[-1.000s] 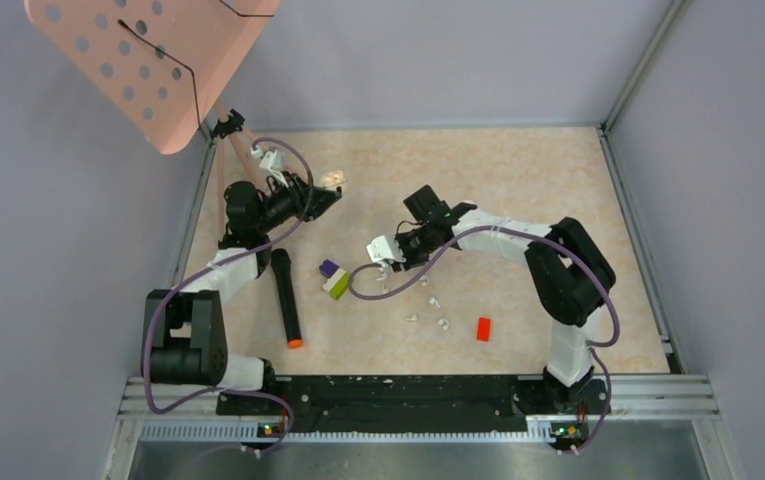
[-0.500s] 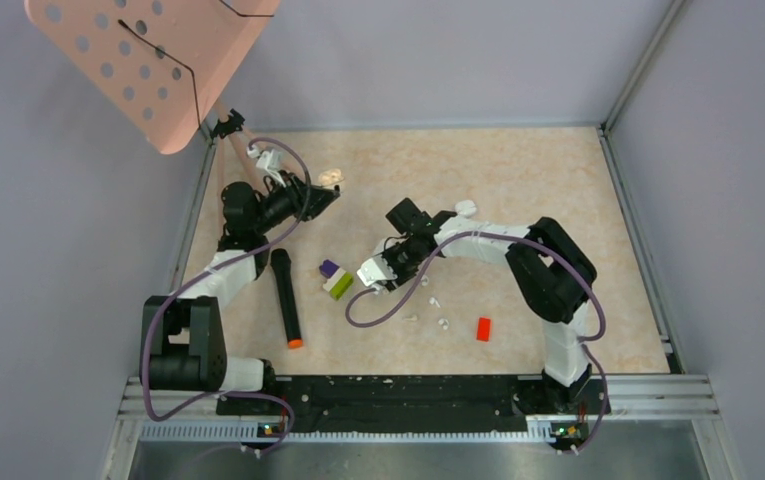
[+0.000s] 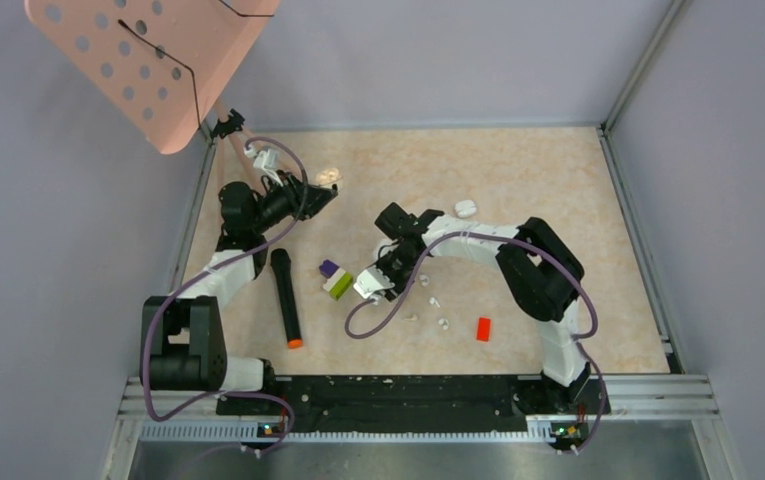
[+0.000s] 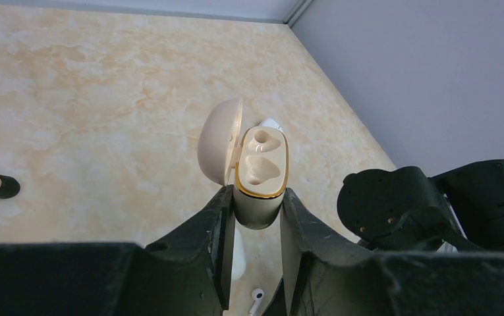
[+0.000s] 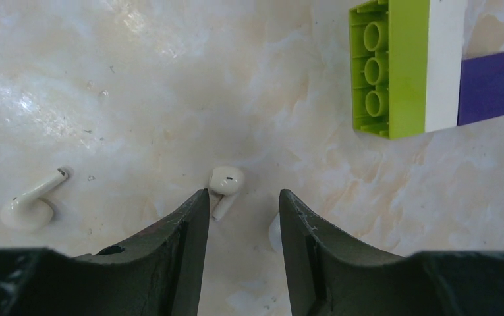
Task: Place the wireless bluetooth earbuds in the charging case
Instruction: Pick up the earbud from the center of the board.
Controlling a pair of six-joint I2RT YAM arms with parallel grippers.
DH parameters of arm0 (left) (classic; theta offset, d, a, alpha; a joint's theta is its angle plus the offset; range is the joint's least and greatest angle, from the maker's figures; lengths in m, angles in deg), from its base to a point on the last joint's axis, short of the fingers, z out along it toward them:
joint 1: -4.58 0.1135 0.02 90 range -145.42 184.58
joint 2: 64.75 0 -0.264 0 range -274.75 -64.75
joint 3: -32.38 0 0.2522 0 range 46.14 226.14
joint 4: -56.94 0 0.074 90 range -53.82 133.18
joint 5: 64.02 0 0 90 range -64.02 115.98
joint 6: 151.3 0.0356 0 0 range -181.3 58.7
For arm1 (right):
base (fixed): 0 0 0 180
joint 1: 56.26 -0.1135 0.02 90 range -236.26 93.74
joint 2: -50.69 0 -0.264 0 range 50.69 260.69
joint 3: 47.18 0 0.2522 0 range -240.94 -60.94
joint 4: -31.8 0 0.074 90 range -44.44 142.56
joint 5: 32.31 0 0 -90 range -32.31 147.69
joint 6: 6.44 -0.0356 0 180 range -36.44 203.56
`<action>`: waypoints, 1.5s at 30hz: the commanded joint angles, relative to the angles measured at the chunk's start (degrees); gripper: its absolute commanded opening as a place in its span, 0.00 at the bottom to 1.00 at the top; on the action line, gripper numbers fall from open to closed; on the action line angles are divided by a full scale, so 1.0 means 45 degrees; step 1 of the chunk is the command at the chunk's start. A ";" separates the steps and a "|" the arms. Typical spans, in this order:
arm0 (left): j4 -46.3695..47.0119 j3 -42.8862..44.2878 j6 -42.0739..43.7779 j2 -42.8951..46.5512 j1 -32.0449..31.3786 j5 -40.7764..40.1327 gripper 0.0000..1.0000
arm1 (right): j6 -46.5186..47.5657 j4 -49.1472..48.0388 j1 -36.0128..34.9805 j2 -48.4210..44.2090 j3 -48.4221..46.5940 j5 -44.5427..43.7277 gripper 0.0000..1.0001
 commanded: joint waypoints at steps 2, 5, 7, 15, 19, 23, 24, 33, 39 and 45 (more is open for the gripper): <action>0.0848 -0.0009 -0.0207 0.0362 0.0045 0.0206 0.00 | 0.0525 0.1043 -0.0431 0.0328 -0.0768 0.0694 0.43; 0.0866 -0.0062 -0.0193 0.0436 0.0046 0.0160 0.00 | 0.0092 0.1072 -0.0519 0.0515 -0.1046 0.0594 0.41; 0.0851 -0.0099 -0.0197 0.0502 0.0046 0.0149 0.00 | -0.0116 0.1284 -0.0542 0.0667 -0.1331 0.0554 0.39; 0.0813 -0.0140 -0.0232 0.0564 0.0046 0.0090 0.00 | -0.0130 0.2737 -0.0542 0.1336 -0.2180 0.0058 0.34; 0.0789 -0.0134 -0.0237 0.0540 0.0036 0.0117 0.00 | -0.0499 0.2964 -0.0543 0.1608 -0.2468 0.0054 0.32; 0.0770 -0.0072 -0.0236 0.0492 0.0045 0.0129 0.00 | -0.0769 0.2997 -0.0546 0.1672 -0.2507 0.0064 0.28; 0.0770 -0.0059 -0.0237 0.0473 0.0046 0.0129 0.00 | -0.0821 0.2989 -0.0542 0.1692 -0.2509 0.0074 0.28; 0.0770 0.0052 -0.0215 0.0341 0.0046 0.0129 0.00 | -0.1330 0.2978 -0.0610 0.1827 -0.2646 0.0199 0.31; 0.0716 0.0002 -0.0178 0.0340 0.0041 0.0178 0.00 | -0.1836 0.2977 -0.0624 0.1988 -0.2827 0.0287 0.18; 0.0631 -0.0031 -0.0041 0.0311 0.0043 0.0292 0.00 | -0.3867 0.2613 -0.0406 0.1374 -0.3116 0.0651 0.01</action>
